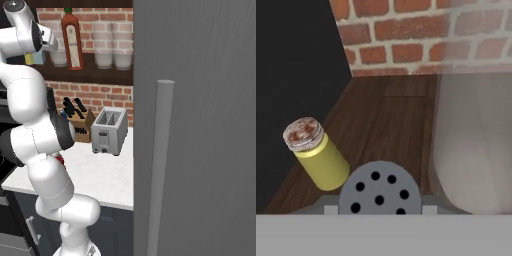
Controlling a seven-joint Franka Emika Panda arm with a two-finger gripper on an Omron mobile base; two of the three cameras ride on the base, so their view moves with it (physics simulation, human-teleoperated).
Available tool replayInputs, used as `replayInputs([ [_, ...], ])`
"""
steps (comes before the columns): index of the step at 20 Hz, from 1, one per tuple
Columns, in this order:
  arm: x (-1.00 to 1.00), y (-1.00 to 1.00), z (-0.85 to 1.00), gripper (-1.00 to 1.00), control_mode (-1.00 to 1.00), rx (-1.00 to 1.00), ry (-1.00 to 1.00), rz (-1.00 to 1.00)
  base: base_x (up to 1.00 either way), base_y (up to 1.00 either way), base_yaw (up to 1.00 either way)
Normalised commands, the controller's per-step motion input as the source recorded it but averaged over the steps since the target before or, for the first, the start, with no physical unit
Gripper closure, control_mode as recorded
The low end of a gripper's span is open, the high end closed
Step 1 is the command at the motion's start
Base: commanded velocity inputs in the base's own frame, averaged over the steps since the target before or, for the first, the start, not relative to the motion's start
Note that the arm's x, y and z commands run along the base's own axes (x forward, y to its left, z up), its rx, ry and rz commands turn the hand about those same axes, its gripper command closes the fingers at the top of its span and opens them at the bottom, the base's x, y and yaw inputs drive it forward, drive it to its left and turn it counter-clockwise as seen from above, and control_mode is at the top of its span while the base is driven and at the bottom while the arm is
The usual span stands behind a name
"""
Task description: Put the shaker and condiment bottle from the counter next to their counterparts in the cabinet.
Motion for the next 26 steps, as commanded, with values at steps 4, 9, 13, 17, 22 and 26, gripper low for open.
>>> replayInputs([
  [4,0.04,0.00,-0.16,1.00,-1.00,0.00,0.03,-0.01,0.00,0.00,0.00],
  [9,0.06,0.00,-0.02,1.00,-1.00,0.00,0.00,-0.01,0.00,0.00,0.00],
  [13,0.06,0.00,0.00,-1.00,-1.00,0.00,0.00,-0.03,0.00,0.00,0.00],
  [17,0.10,0.00,0.00,-1.00,-1.00,0.00,0.00,-0.04,0.00,0.00,0.00],
  [22,0.04,0.00,0.00,-1.00,-1.00,0.00,0.00,-0.03,0.00,0.00,0.00],
  [26,0.04,0.00,0.00,-1.00,-1.00,0.00,0.00,-0.02,0.00,0.00,0.00],
])
